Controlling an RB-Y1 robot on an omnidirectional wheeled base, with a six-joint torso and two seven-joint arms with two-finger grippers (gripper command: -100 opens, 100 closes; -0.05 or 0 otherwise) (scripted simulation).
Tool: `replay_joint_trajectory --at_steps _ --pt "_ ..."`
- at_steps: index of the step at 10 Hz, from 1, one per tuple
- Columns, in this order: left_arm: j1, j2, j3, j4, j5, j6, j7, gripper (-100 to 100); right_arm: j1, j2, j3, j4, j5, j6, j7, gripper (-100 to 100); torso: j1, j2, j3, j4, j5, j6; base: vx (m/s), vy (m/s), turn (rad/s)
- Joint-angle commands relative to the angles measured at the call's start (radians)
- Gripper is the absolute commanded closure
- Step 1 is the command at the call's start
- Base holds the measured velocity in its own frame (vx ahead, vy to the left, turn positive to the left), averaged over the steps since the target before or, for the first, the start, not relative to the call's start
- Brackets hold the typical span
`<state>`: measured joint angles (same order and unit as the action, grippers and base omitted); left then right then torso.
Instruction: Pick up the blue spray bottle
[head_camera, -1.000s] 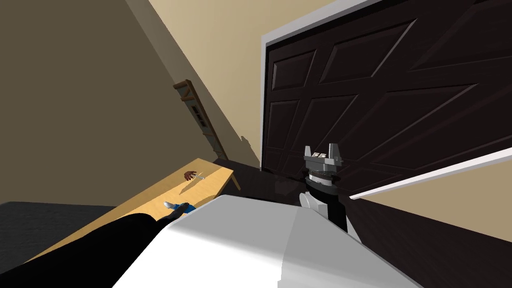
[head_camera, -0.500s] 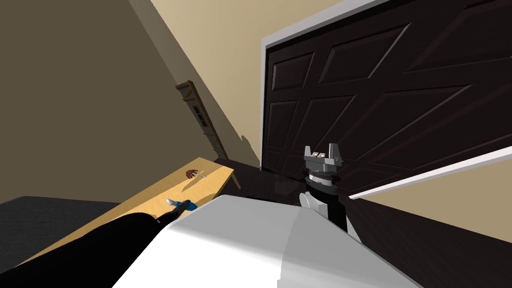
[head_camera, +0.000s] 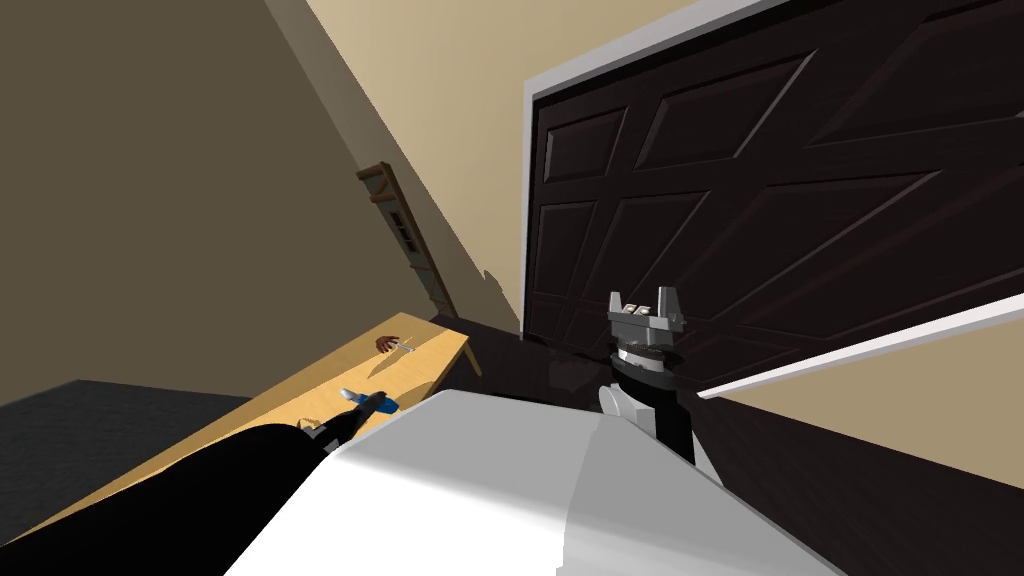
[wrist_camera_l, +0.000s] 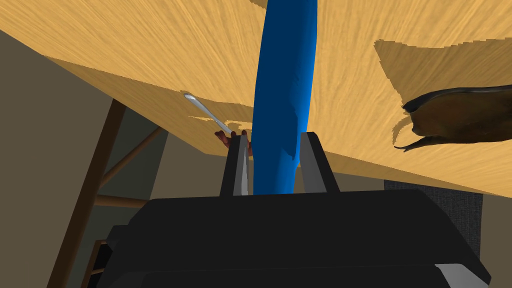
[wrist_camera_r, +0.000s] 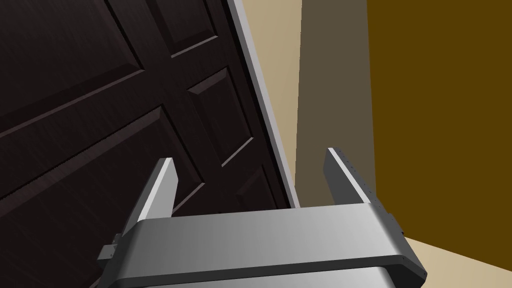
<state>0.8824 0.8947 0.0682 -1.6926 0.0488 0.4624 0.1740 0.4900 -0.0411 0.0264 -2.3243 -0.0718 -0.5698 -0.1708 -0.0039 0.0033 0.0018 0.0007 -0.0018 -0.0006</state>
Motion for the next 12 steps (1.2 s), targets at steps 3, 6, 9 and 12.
replay_joint_trajectory --at_steps 3,6,9,12 --pt "-0.033 -0.003 0.018 0.006 0.095 0.018 -0.107 100 0.000 0.000 0.000 0.000 0.000 0.000 0.000 0 0.000 0.000 0.000 0.000 0.000 0.000 -0.037 -0.017 0.018" --pt "-0.060 -0.007 0.035 0.007 0.166 0.035 -0.192 100 0.000 0.000 0.000 0.000 0.000 0.000 0.000 0 0.000 0.000 0.000 0.000 -0.001 0.000 -0.031 -0.012 0.018" --pt "-0.087 -0.011 0.052 0.008 0.242 0.053 -0.277 100 0.000 0.000 0.000 0.000 0.000 0.000 0.000 0 0.000 0.000 0.000 0.000 -0.001 0.001 -0.031 -0.010 0.019" --pt "-0.085 -0.011 0.052 0.005 0.242 0.055 -0.290 0 0.000 0.000 0.000 0.000 0.000 0.000 0.000 0 0.000 -0.001 -0.001 0.000 -0.001 0.000 -0.009 -0.006 0.000"
